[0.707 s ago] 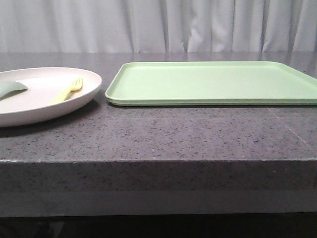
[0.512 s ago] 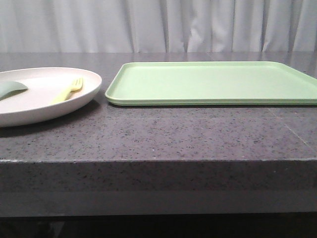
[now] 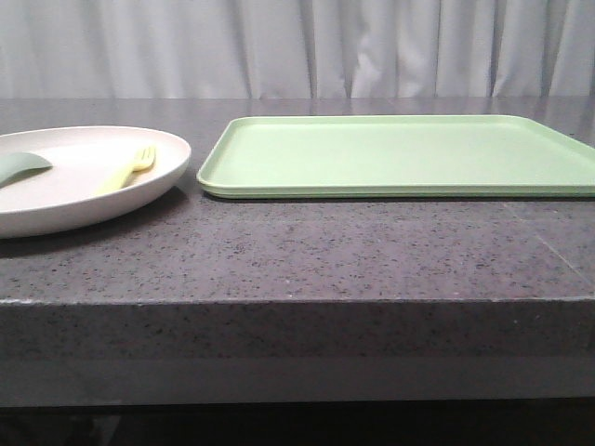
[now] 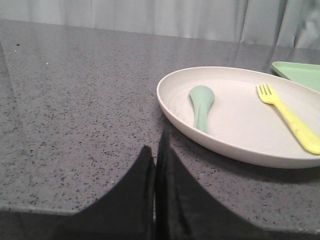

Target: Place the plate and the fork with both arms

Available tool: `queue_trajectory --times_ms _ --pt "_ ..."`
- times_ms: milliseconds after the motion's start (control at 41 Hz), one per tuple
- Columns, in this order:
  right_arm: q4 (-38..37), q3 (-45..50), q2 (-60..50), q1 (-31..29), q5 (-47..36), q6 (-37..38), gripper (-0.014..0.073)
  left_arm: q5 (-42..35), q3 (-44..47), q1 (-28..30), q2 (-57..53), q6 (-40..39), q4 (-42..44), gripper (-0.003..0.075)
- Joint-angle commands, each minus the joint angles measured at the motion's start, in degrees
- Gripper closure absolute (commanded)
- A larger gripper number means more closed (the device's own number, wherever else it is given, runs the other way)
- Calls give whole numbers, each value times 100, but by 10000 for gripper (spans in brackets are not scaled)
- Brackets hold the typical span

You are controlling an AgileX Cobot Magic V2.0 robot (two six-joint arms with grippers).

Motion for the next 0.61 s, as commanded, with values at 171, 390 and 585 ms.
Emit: queue_trajectory --times_ms 171,390,585 --pt "-61 -30 -105 -16 -472 -54 713 -453 13 -38 -126 -30 0 738" --pt "-61 -30 -105 -16 -587 -54 713 -568 13 -38 -126 -30 0 738" --pt "-61 -30 -105 -16 -897 -54 713 -1369 13 -38 -126 -30 0 738"
